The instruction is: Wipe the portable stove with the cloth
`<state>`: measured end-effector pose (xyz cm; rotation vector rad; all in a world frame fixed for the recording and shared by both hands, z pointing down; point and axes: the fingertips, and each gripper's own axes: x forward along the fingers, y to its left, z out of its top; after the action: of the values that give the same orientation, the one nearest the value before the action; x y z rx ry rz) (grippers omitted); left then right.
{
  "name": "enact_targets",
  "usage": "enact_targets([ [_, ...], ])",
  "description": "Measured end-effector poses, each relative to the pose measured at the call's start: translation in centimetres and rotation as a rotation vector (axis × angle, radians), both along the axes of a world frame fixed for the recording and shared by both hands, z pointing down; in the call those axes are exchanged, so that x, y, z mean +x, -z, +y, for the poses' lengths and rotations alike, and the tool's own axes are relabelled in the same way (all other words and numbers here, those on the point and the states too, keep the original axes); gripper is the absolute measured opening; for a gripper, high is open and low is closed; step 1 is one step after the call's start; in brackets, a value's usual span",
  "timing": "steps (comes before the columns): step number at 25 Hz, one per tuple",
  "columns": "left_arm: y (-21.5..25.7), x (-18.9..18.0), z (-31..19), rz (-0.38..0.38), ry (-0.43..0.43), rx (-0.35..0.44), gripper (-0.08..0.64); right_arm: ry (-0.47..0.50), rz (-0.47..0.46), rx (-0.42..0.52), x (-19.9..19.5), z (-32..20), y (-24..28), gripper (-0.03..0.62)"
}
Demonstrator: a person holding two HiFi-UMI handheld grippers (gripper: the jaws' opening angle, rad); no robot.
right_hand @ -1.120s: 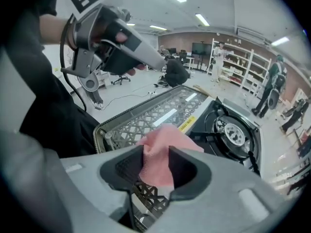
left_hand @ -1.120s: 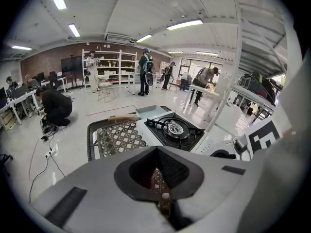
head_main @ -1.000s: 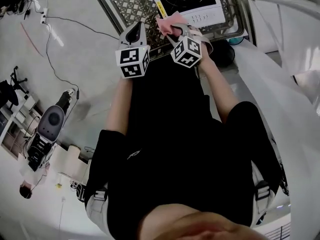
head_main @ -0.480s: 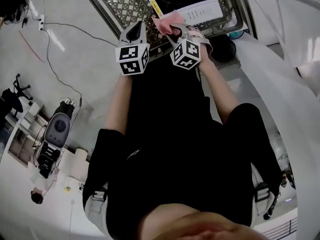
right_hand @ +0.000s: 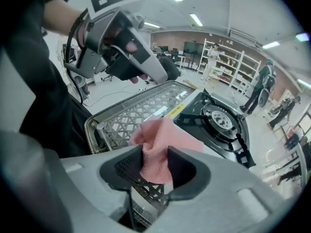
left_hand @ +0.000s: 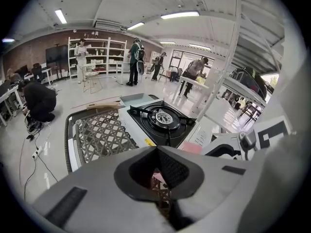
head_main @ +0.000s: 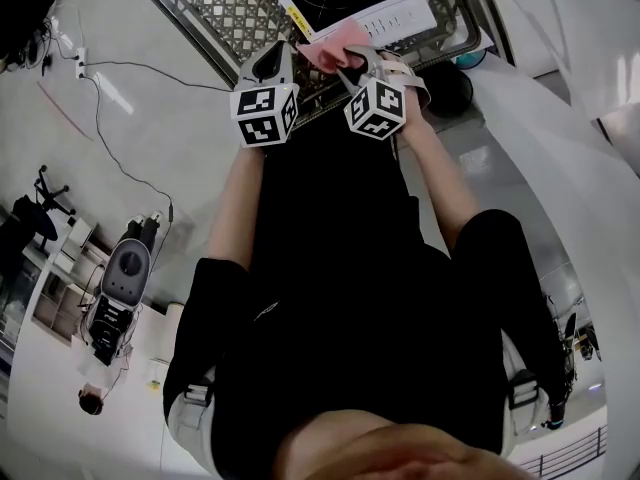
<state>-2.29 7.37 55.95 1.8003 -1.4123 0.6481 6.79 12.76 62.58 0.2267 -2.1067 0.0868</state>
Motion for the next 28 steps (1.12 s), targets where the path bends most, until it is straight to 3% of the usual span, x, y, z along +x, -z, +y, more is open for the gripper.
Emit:
enact_targets([
  [13,-0.6,2.4,-0.1,0.012,-0.049,-0.024,0.000,-0.141,0.014,-0.004,4.5,-2.2,-0.2,0.155],
  [28,-1.0,4.7,-0.3,0.033,-0.058,-0.043,0.000,-0.219,0.005,-0.008,7.4,-4.4,0.0,0.155],
])
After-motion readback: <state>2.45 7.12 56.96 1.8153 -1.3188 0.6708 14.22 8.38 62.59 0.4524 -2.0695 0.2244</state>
